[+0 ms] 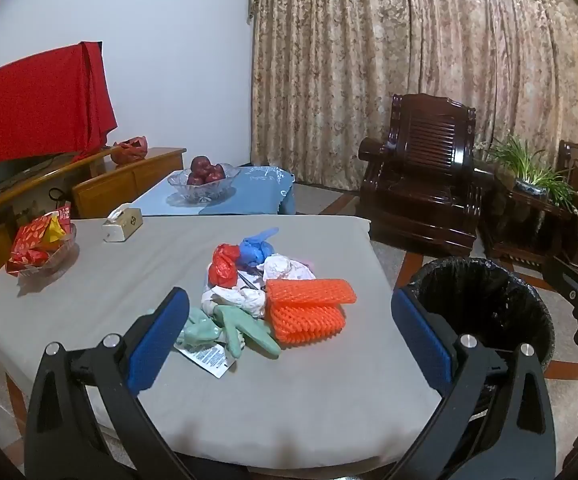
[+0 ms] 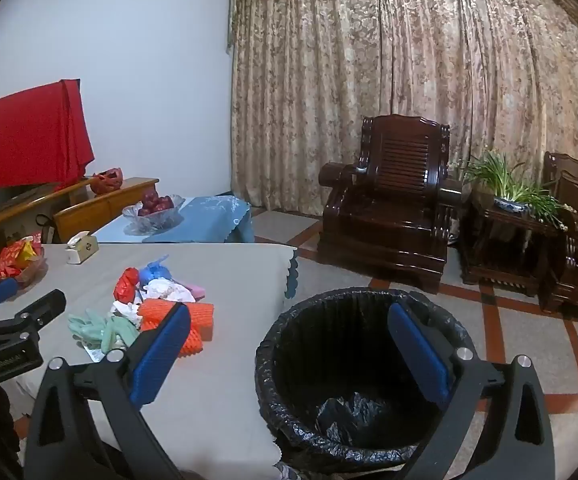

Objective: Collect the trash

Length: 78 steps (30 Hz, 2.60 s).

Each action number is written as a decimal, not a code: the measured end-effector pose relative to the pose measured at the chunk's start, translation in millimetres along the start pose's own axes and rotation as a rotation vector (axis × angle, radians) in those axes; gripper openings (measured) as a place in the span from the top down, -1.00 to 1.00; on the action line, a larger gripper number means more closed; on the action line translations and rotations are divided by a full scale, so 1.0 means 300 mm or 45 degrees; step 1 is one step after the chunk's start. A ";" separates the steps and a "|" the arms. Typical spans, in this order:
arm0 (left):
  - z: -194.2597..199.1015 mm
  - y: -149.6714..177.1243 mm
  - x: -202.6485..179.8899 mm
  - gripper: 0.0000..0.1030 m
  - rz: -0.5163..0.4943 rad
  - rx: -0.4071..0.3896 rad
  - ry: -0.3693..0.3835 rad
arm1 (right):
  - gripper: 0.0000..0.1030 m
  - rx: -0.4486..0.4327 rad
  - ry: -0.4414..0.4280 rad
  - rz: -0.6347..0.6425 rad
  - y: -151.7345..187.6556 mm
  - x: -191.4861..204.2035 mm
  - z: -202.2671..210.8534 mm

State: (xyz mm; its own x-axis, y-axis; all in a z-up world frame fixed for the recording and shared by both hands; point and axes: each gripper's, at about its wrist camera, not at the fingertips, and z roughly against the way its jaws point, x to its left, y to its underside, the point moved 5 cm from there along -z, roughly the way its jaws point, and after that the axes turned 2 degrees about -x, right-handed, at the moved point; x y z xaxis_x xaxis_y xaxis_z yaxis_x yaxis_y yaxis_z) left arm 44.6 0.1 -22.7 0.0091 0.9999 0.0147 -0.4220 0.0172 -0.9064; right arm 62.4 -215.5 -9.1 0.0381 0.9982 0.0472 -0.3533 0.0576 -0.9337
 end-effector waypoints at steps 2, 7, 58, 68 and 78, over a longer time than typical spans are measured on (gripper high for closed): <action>0.000 0.000 0.000 -0.90 -0.002 -0.001 0.000 | -0.88 -0.002 0.002 0.001 0.000 0.000 -0.001; -0.006 0.000 0.004 -0.90 0.002 0.001 -0.002 | -0.88 0.000 0.002 -0.006 0.003 0.001 -0.006; 0.016 -0.020 -0.009 -0.90 0.003 -0.015 -0.002 | -0.88 -0.004 0.011 -0.008 -0.003 -0.004 0.001; 0.028 -0.035 -0.014 -0.90 0.005 -0.015 -0.003 | -0.88 -0.003 0.011 -0.008 0.001 -0.004 0.001; 0.033 -0.040 -0.015 -0.90 0.005 -0.016 -0.001 | -0.88 -0.002 0.012 -0.007 -0.001 -0.005 0.001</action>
State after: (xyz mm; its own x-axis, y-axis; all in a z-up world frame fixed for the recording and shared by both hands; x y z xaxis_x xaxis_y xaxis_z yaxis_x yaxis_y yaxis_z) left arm 40.8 -4.7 -7.6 0.0065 0.9999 0.0119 -0.4104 0.0135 -0.9118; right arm 62.1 -217.0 -8.8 0.0486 0.9976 0.0491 -0.3517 0.0631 -0.9340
